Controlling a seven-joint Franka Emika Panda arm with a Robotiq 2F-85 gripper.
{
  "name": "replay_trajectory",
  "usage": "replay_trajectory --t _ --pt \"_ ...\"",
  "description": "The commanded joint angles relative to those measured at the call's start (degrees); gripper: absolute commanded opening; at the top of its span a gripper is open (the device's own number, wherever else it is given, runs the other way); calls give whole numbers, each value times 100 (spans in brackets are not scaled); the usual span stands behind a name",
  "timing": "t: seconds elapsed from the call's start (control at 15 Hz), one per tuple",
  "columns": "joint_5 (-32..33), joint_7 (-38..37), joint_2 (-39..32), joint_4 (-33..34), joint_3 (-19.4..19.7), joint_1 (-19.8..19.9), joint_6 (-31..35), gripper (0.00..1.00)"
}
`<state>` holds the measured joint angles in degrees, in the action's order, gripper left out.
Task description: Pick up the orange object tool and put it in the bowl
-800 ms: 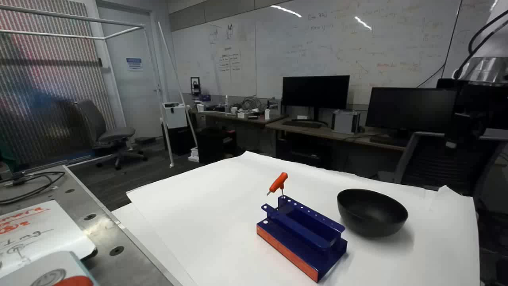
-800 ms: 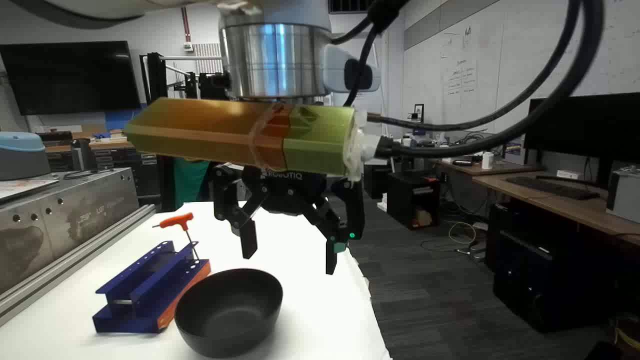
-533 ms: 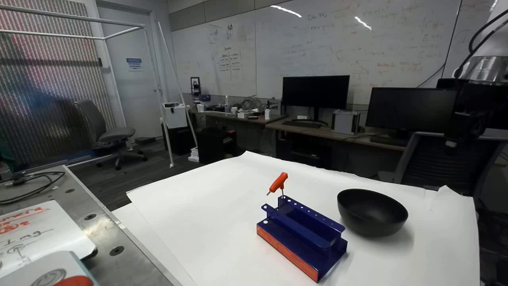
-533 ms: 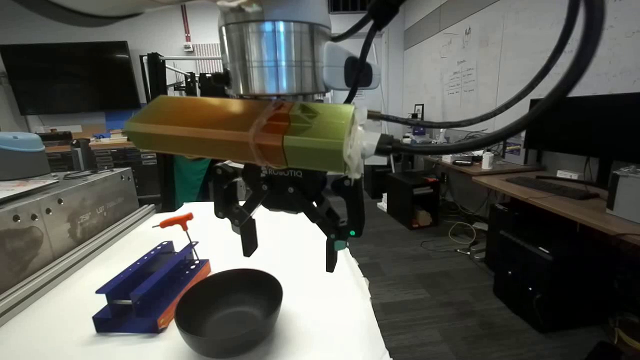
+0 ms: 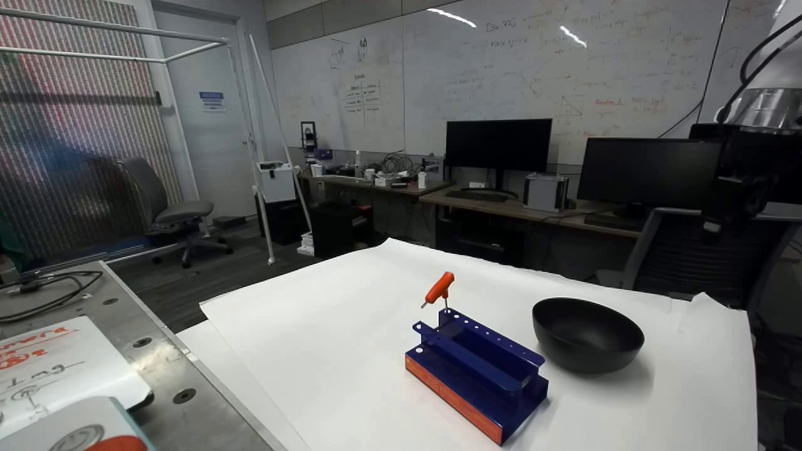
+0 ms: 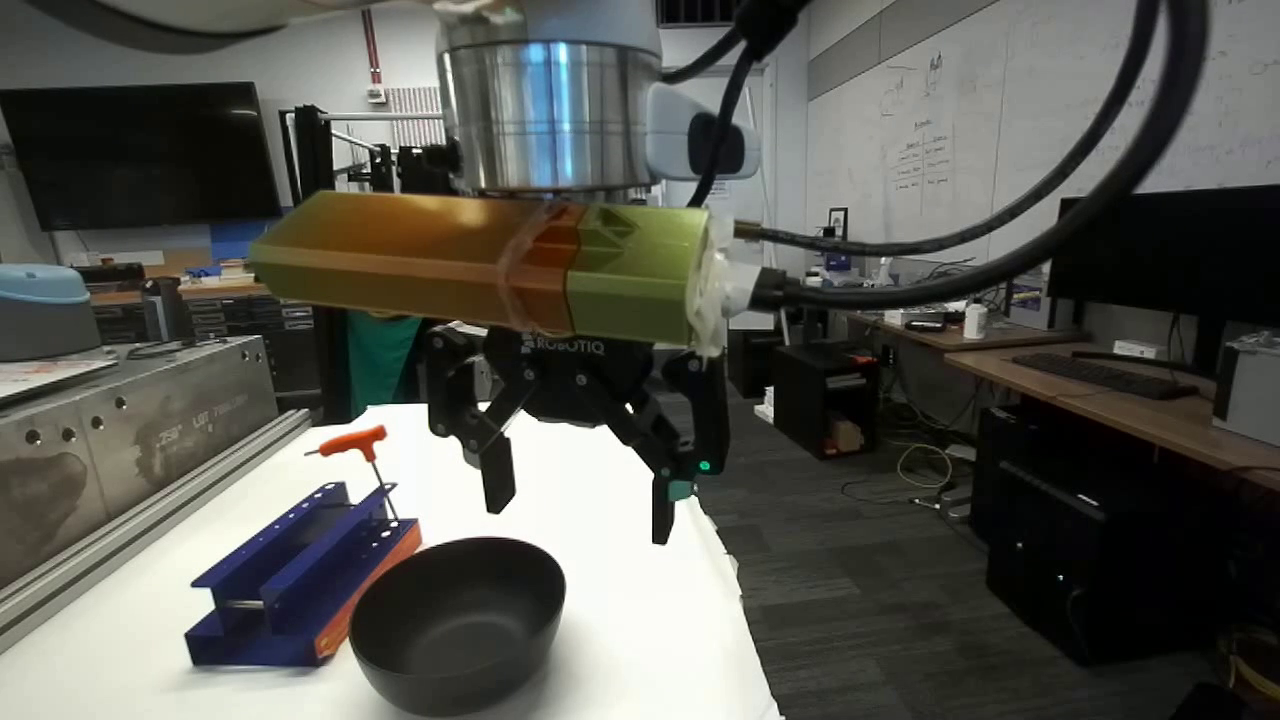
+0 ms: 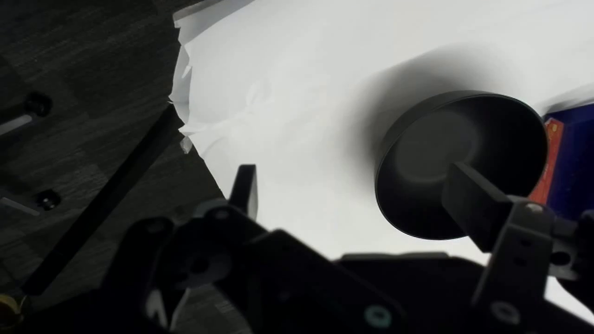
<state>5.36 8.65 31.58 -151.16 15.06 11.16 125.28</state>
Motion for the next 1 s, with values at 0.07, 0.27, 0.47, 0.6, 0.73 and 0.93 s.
replay_trajectory --t 0.07,0.27,0.47,0.6,0.73,0.93 --pt "-43 33 -9 8 -63 65 -9 100" --pt "141 232 -127 253 -377 -214 -94 100" --pt "40 140 -621 697 -941 -715 -50 100" --pt "102 201 -1075 1051 -1278 -1044 80 100" --pt "276 243 -1590 1379 -1581 -1282 404 100" --pt "515 -415 -2341 1720 -1954 -1380 1052 100"
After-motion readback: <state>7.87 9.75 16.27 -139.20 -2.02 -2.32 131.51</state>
